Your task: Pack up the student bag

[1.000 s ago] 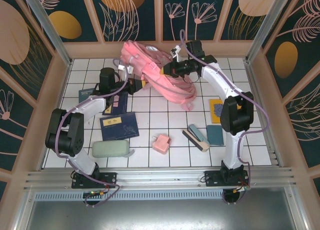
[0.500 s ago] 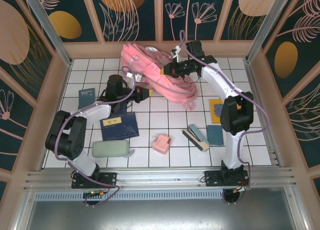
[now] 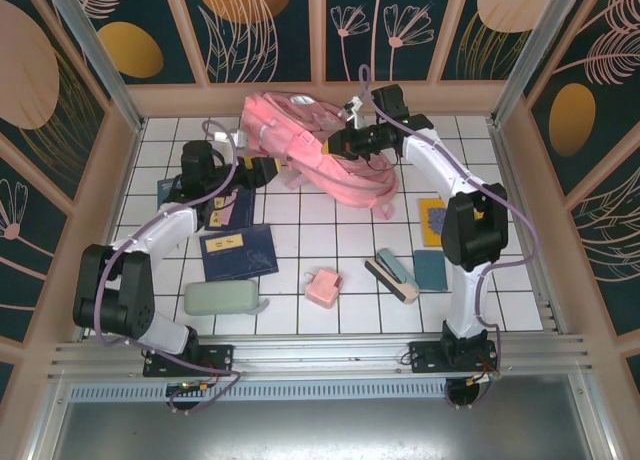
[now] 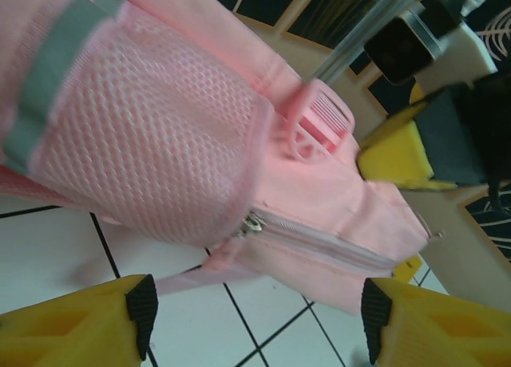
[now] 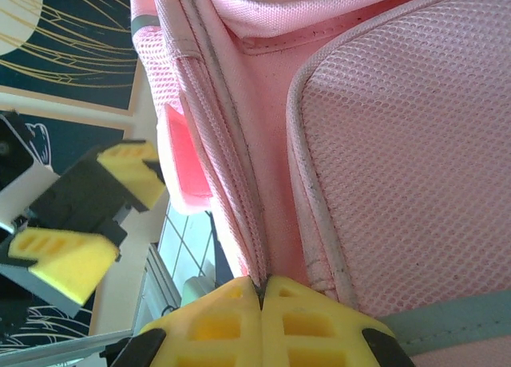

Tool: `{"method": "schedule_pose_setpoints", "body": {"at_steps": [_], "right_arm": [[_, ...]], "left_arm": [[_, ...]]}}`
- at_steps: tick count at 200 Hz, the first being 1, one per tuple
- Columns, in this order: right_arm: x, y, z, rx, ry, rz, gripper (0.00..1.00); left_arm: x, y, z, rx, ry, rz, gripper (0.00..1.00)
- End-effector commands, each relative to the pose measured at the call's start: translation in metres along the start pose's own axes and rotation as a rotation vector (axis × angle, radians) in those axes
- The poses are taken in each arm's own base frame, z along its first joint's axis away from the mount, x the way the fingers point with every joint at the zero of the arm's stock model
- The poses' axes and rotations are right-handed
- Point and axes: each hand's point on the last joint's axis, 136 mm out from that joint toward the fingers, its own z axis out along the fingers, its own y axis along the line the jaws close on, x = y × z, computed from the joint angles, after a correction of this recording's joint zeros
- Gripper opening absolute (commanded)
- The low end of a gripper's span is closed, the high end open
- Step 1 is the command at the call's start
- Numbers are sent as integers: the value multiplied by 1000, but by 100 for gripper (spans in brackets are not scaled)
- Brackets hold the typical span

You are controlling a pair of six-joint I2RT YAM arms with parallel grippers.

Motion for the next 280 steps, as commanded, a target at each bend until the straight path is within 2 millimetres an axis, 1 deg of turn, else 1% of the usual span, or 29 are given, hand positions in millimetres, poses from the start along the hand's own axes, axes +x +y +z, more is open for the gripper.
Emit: {"method": "schedule_pose_setpoints", "body": {"at_steps": [1, 15, 33, 43, 45, 47, 56, 79, 101, 105, 109, 121, 140, 175, 211, 247, 280], "right_arm": [[-12, 60, -37, -110, -61, -106, 0], [-12, 65, -41, -122, -63, -110, 0], [-12, 70, -45, -143, -64, -109, 0], [-12, 71, -48, -153, -66, -105, 0], [-12, 72, -49, -155, -67, -104, 0], [-13, 72, -49, -157, -70, -105, 0], [-12, 74, -51, -166, -71, -105, 0], [-11, 78, -53, -188, -68, -104, 0], [-11, 80, -53, -198, -68, -101, 0], [-11, 80, -53, -202, -66, -100, 0], [-11, 80, -53, -205, -66, -99, 0], [-11, 81, -53, -211, -66, -98, 0], [-11, 82, -52, -221, -65, -96, 0], [-10, 88, -56, -235, -69, -99, 0], [-6, 92, -57, -244, -65, -100, 0], [-6, 95, -57, -250, -67, -103, 0], [-7, 92, -52, -252, -61, -94, 0]], "left_arm": [[5, 1, 13, 25, 90, 22, 72], [7, 4, 22, 45, 119, 16, 74], [9, -1, 32, 125, 150, -9, 73], [6, -5, 32, 144, 144, -18, 72], [12, 1, 36, 141, 155, -31, 72], [13, 3, 37, 142, 157, -38, 72], [16, 1, 38, 169, 157, -58, 72], [19, -9, 36, 256, 132, -102, 72], [15, -21, 32, 335, 85, -144, 71], [11, -24, 31, 353, 70, -147, 71], [16, -23, 29, 362, 68, -168, 71], [14, -27, 26, 392, 39, -191, 71], [10, -27, 26, 400, 8, -212, 70], [4, -18, 31, 387, -34, -247, 71], [-7, -19, 34, 424, -74, -272, 71], [-9, -18, 36, 432, -81, -287, 71], [-8, -28, 30, 501, -96, -308, 70]]}}
